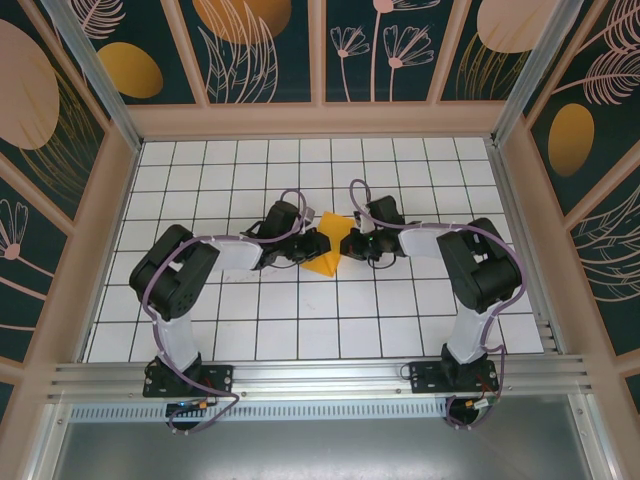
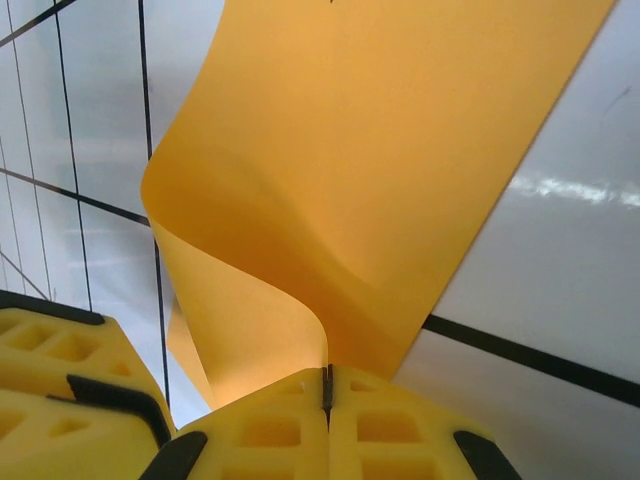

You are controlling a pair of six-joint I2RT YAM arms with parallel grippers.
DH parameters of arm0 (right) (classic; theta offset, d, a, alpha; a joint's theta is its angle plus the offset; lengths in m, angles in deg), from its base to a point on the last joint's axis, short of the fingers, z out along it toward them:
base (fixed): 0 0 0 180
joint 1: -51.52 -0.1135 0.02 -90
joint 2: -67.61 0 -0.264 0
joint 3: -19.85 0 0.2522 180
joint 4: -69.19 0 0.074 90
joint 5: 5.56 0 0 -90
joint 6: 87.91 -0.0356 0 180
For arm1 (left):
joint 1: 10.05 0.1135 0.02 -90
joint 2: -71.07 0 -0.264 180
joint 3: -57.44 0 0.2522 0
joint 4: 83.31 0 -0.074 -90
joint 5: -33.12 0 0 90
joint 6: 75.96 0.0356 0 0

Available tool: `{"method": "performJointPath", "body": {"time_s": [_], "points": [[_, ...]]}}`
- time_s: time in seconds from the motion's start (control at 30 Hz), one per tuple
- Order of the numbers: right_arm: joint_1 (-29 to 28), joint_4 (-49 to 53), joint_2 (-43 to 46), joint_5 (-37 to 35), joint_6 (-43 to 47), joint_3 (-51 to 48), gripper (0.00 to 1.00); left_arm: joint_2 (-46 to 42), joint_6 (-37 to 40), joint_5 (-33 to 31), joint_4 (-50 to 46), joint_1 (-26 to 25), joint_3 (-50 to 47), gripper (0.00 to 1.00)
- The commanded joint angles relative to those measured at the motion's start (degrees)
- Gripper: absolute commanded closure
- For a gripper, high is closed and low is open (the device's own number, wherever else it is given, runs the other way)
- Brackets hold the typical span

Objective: Fold a paper plane with a square sheet of paper (pick it up from the middle)
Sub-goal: Fold the triangle a second time at the center of the table.

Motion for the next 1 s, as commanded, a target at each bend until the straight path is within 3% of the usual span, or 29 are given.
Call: {"method": "performJointPath", "body": {"time_s": [0.0, 0.97], "points": [[0.48, 1.58, -0.74, -1.40, 1.57, 1.71, 0.98, 1.39, 1.84, 0.82, -0.13, -0.43, 1.91, 0.84], [0.74, 2.28, -2.50, -2.72, 2.01, 2.81, 0.98, 4.45, 2.25, 1.81, -1.18, -0.92, 3.03, 0.85]]}}
